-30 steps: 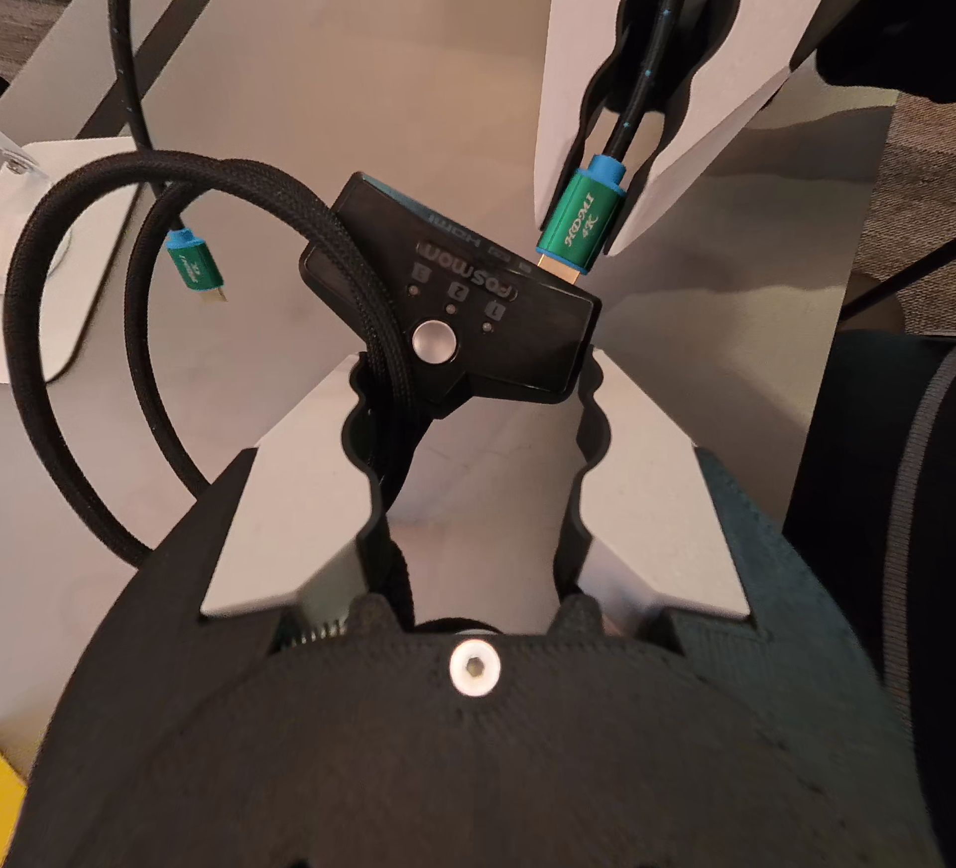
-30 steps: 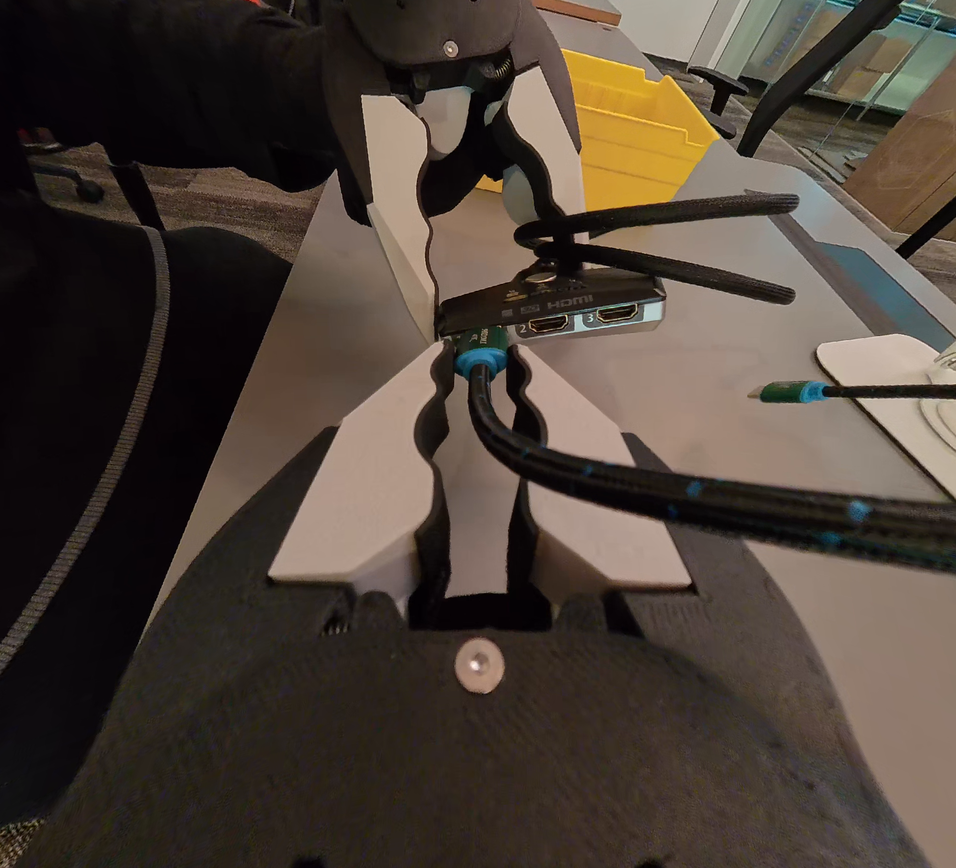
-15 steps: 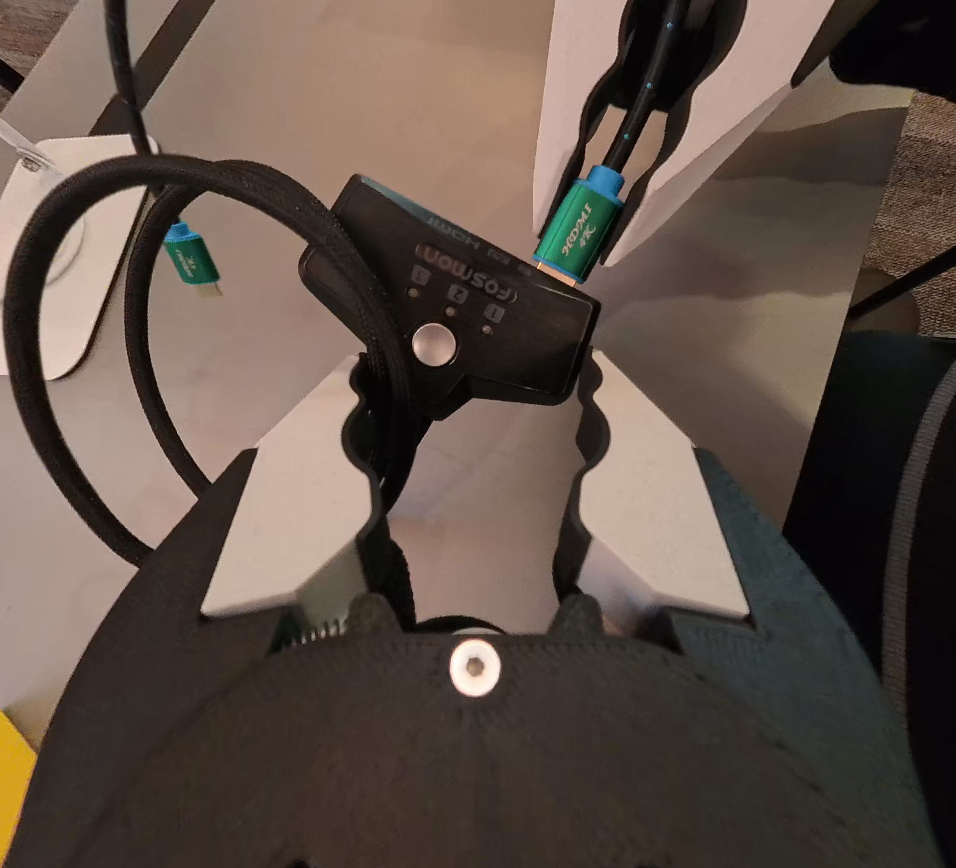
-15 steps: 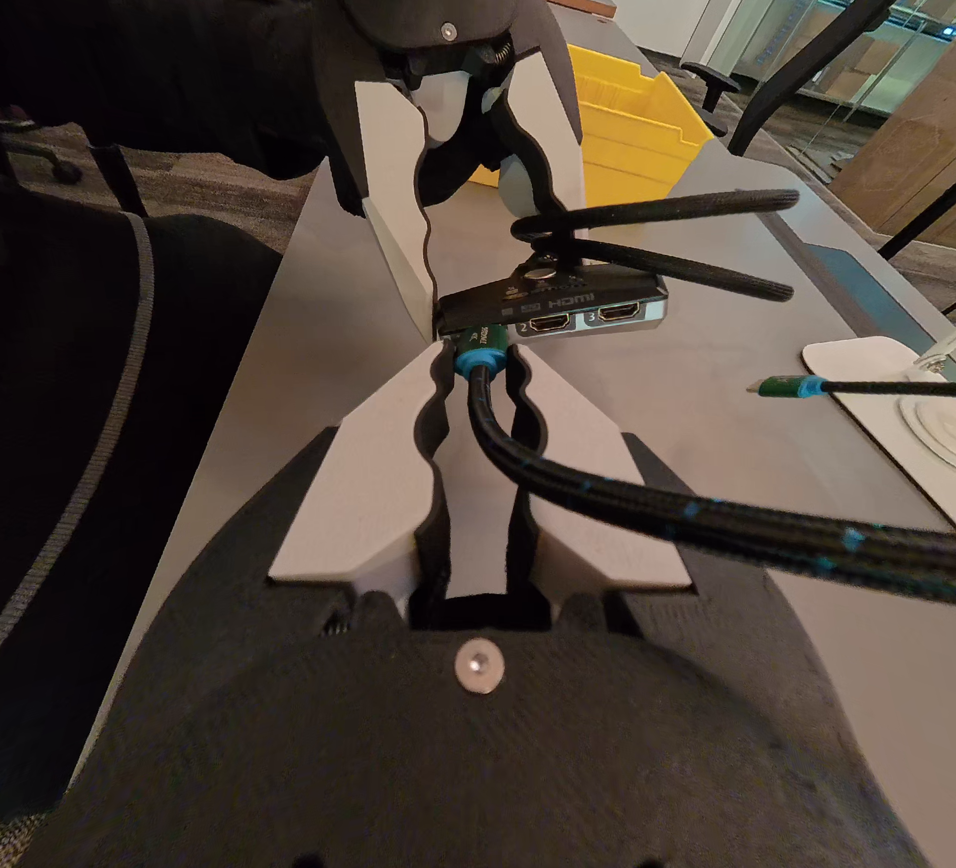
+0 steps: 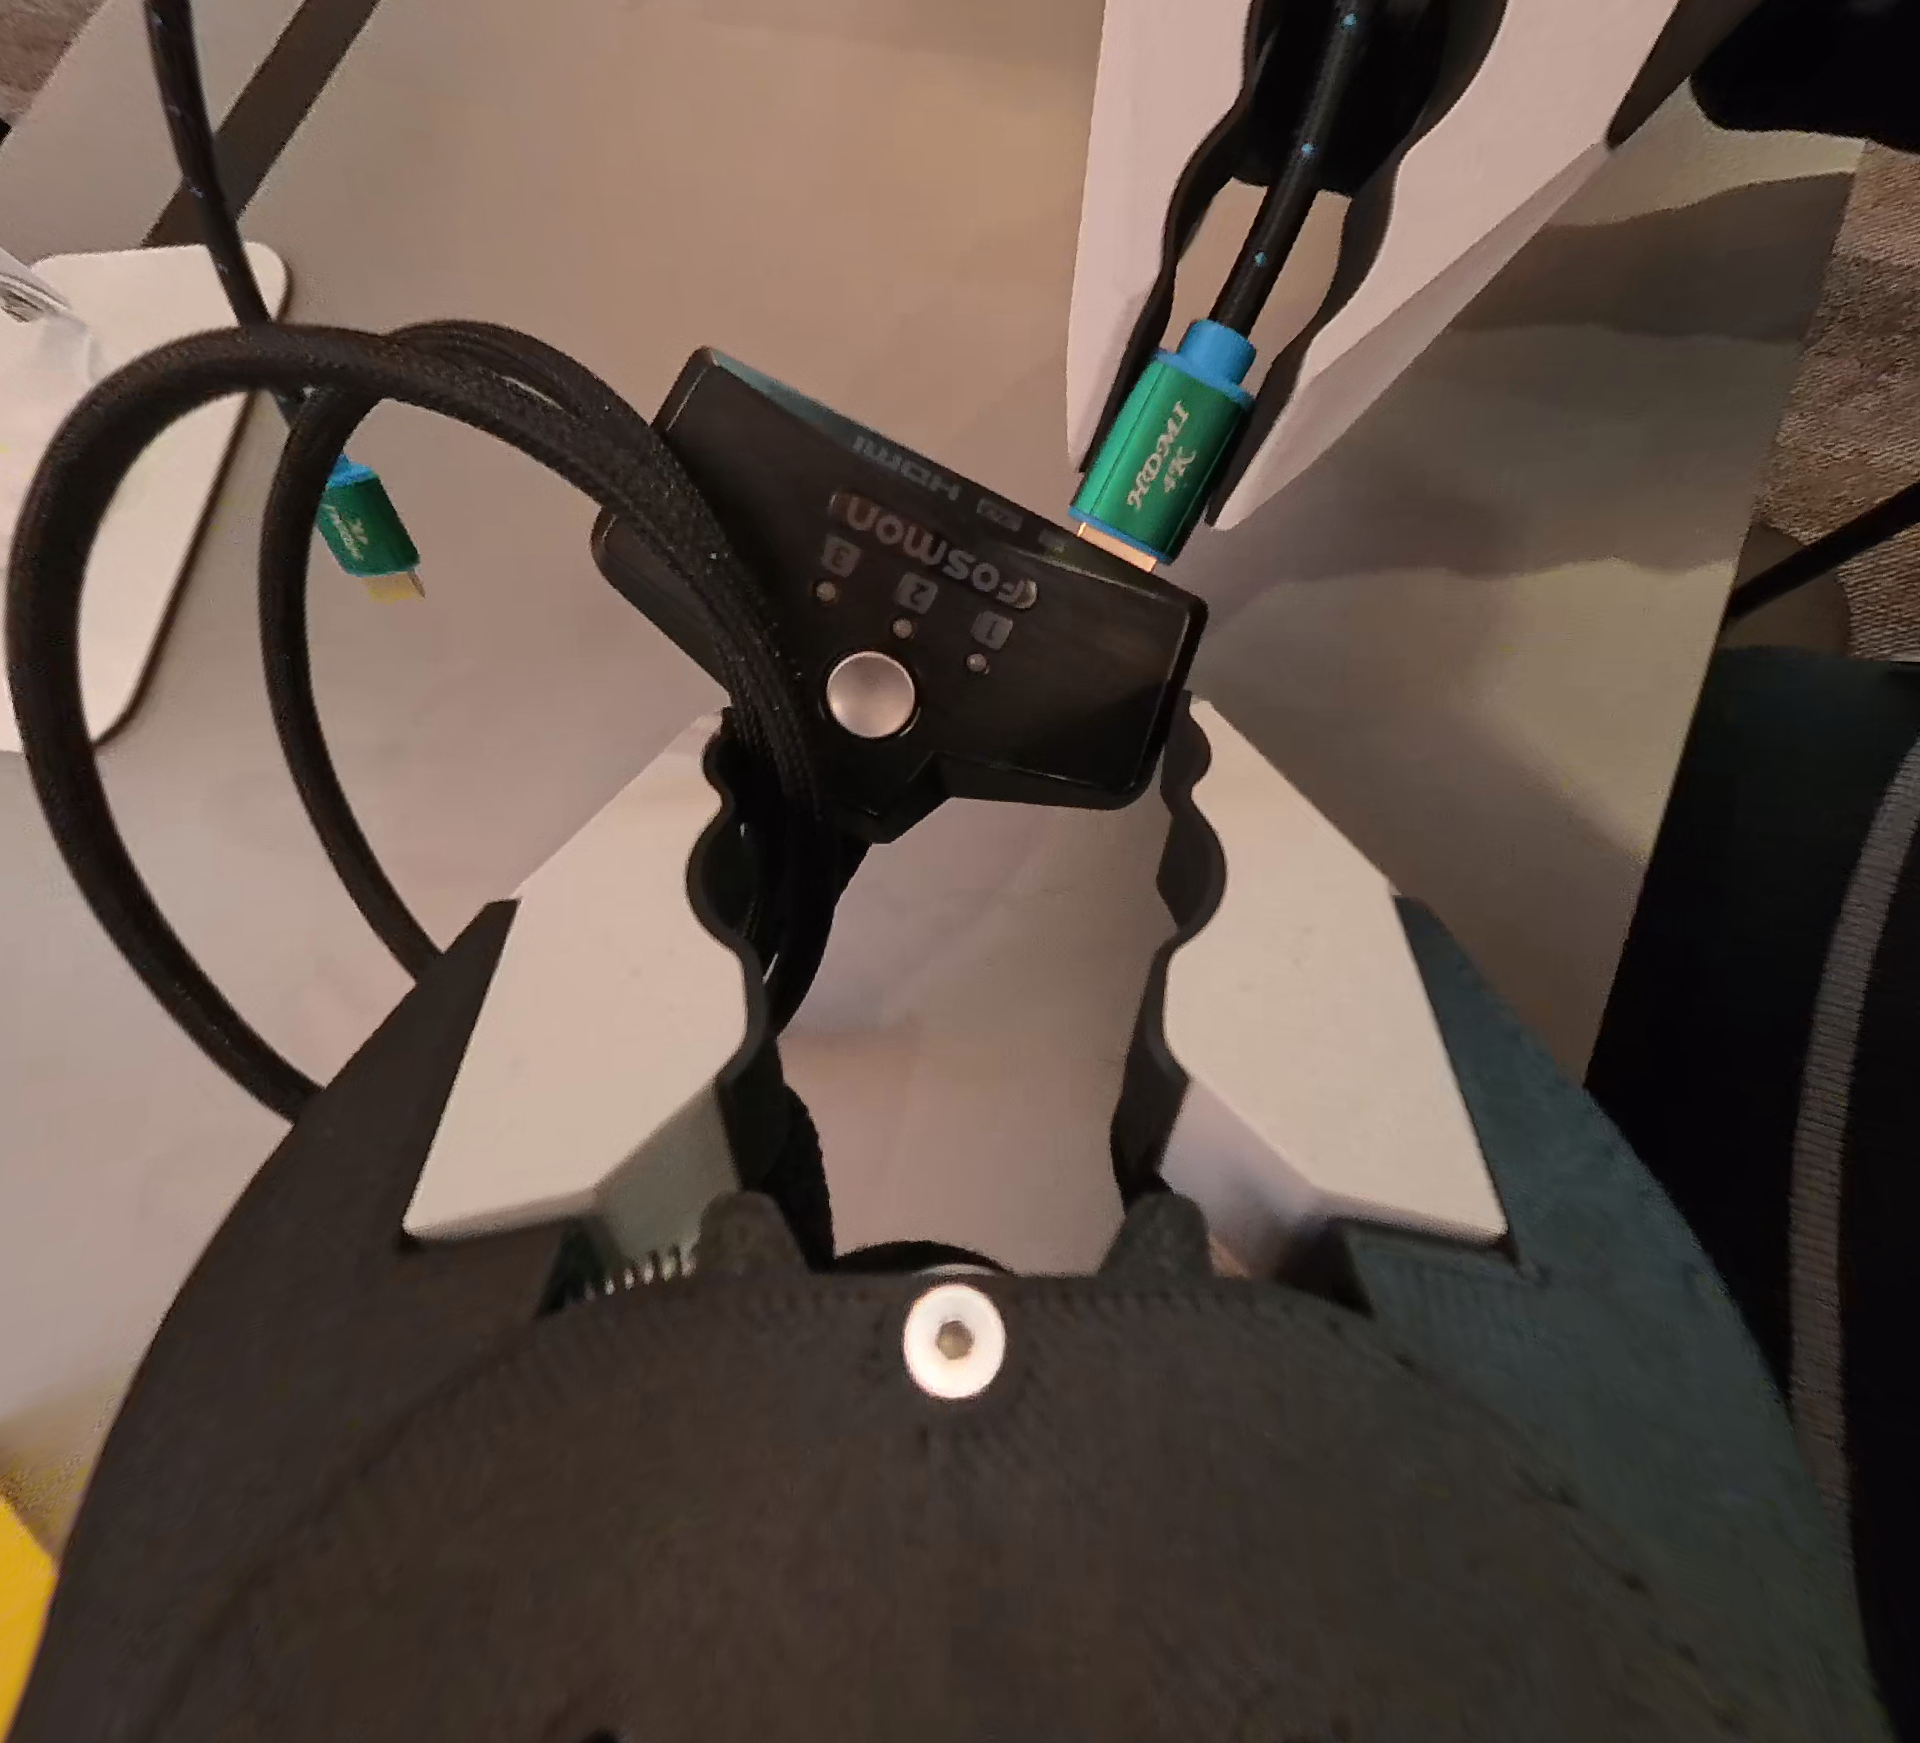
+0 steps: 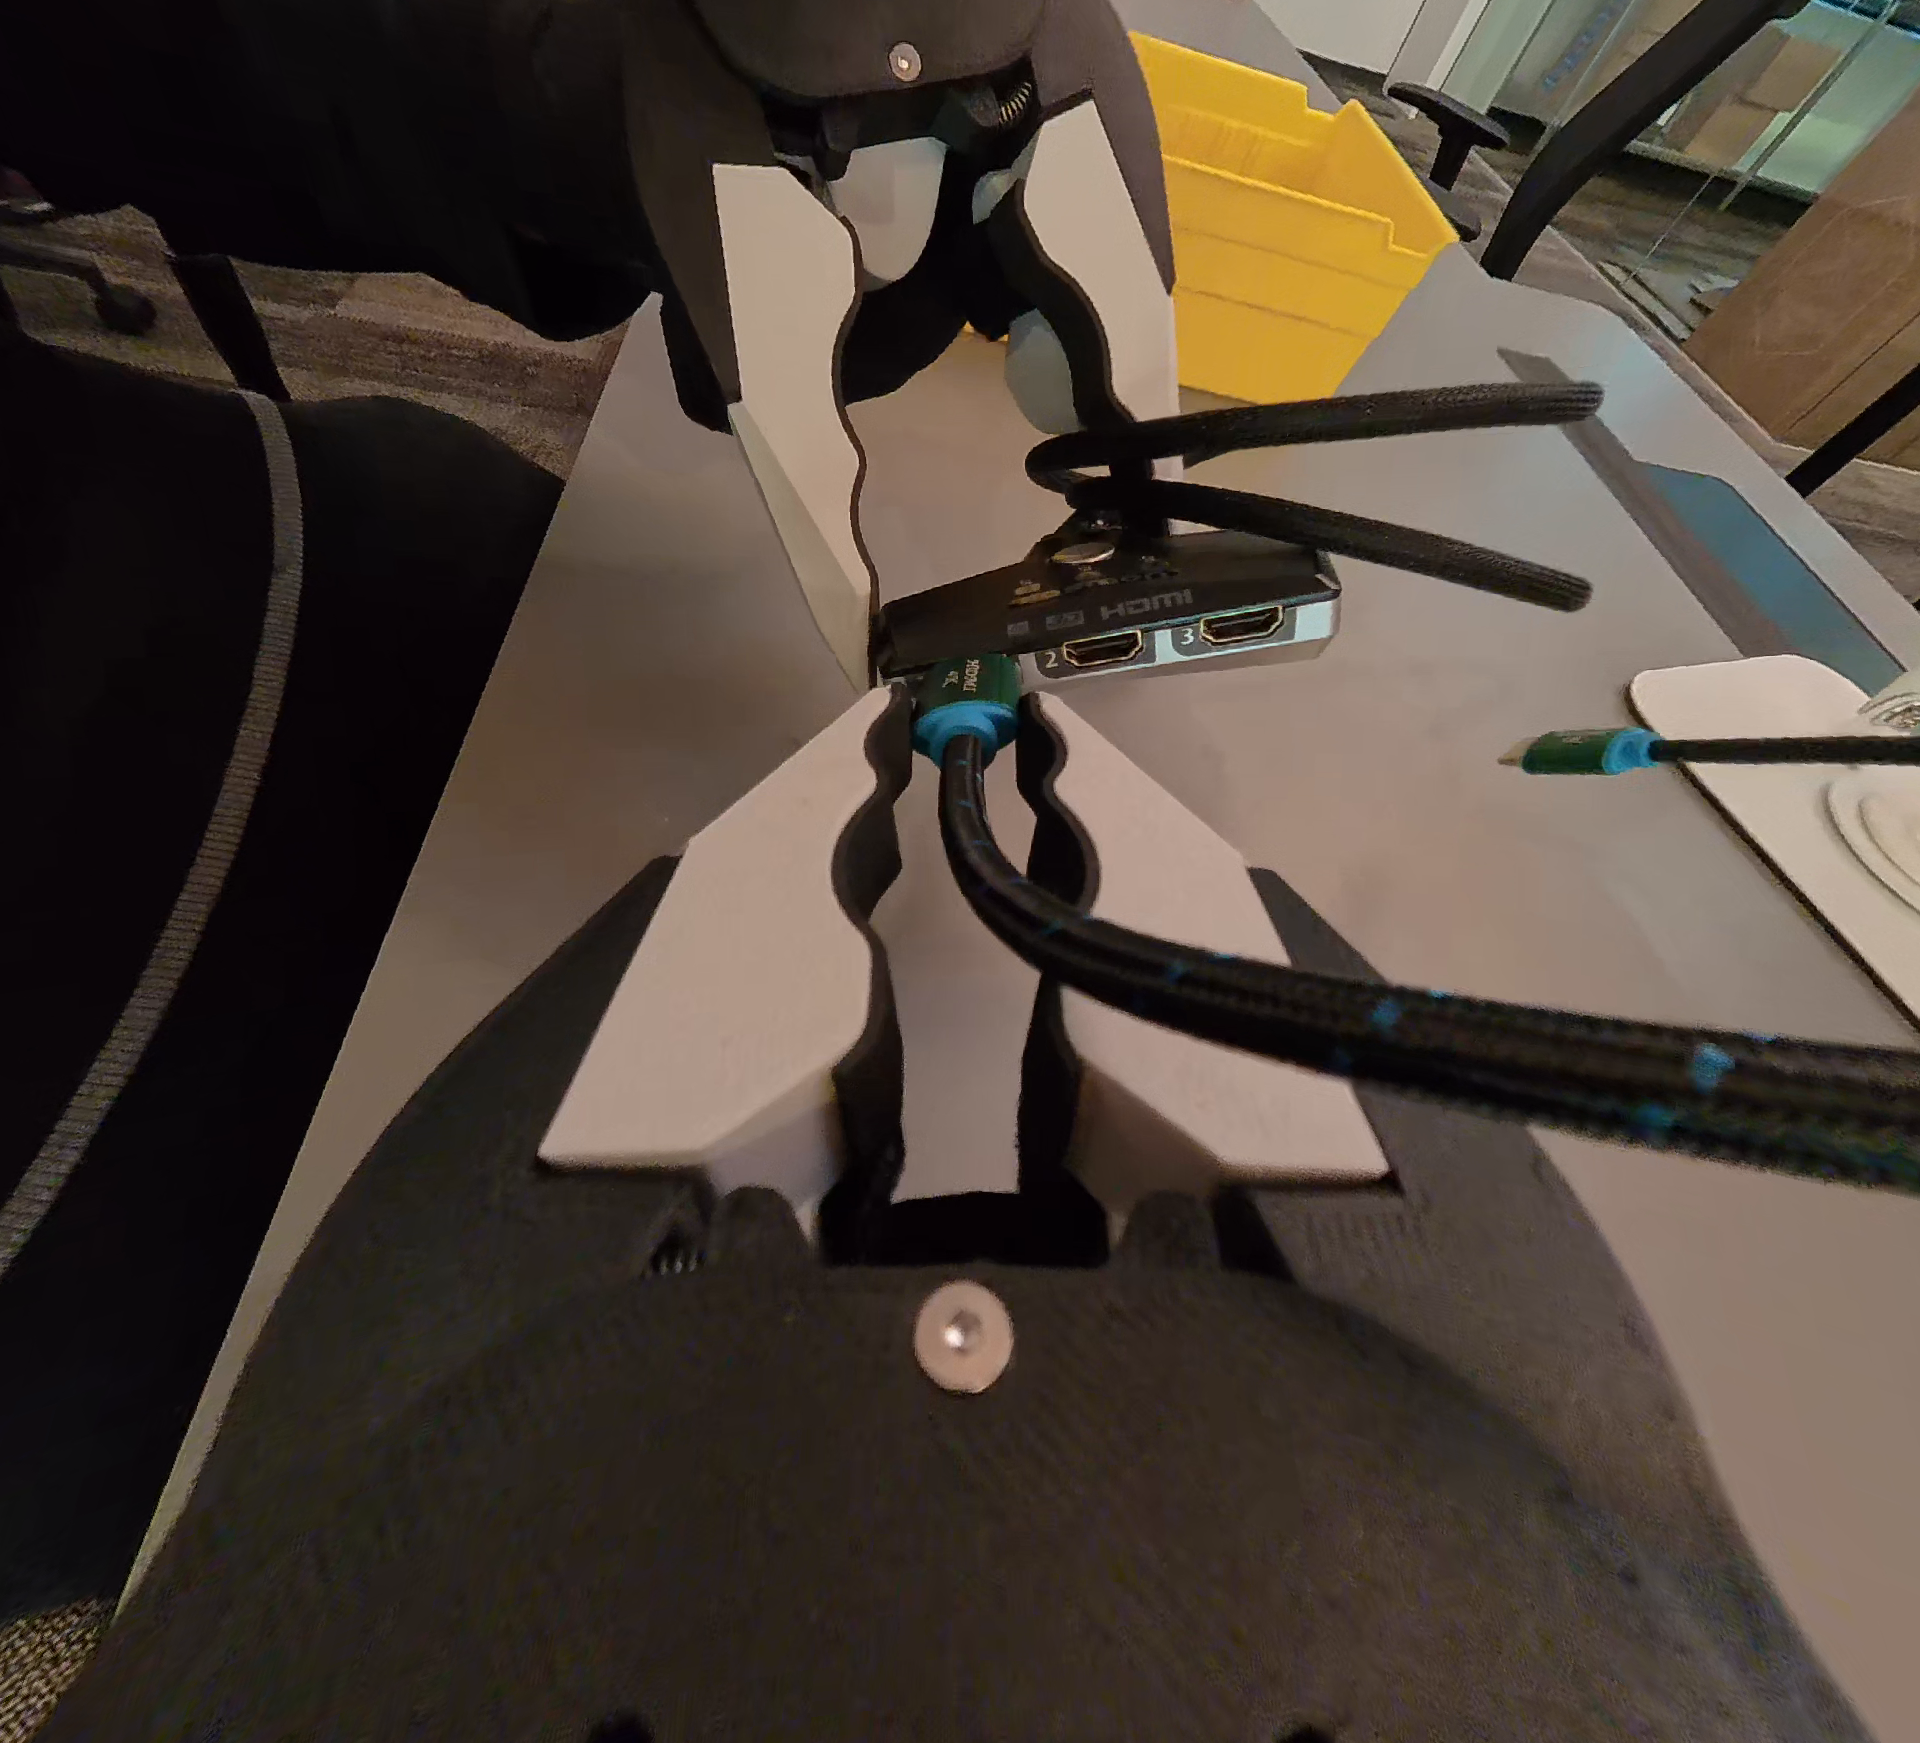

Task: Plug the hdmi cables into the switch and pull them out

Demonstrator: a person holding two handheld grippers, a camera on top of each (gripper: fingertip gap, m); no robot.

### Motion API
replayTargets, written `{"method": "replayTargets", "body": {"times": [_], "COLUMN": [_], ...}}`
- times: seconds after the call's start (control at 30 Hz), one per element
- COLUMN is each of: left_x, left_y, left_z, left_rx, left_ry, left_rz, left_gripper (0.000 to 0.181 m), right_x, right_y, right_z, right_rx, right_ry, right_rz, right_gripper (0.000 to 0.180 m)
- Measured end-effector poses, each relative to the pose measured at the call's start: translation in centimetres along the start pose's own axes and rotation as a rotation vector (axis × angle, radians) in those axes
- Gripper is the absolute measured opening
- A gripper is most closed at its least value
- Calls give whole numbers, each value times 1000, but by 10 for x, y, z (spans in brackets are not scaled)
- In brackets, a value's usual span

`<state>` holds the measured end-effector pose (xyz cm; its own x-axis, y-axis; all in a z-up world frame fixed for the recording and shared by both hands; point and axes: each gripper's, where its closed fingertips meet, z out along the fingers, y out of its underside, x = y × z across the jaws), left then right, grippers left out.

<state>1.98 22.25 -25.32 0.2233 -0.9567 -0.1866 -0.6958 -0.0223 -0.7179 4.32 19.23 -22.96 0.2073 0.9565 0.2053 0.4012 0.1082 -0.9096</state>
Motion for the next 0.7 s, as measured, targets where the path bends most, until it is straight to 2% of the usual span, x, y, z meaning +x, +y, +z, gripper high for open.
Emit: {"method": "replayTargets", "body": {"times": [0.03,0.33,0.47,0.7], "left_x": [1,-1,-10,-12], "left_y": [2,22,42,67], "left_z": [2,9,14,21], "left_rx": [-5,-43,-114,-182], "left_ry": [12,88,59,90], "left_rz": [-9,-66,-62,-106], "left_gripper": [78,78,79,79], "right_x": [0,2,5,13], "right_y": [1,22,35,60], "right_z": [1,10,5,-6], "right_rx": [-4,-80,-129,-266], "right_ry": [-2,-4,10,63], "right_rz": [1,74,121,190], "right_gripper": [18,26,33,33]}}
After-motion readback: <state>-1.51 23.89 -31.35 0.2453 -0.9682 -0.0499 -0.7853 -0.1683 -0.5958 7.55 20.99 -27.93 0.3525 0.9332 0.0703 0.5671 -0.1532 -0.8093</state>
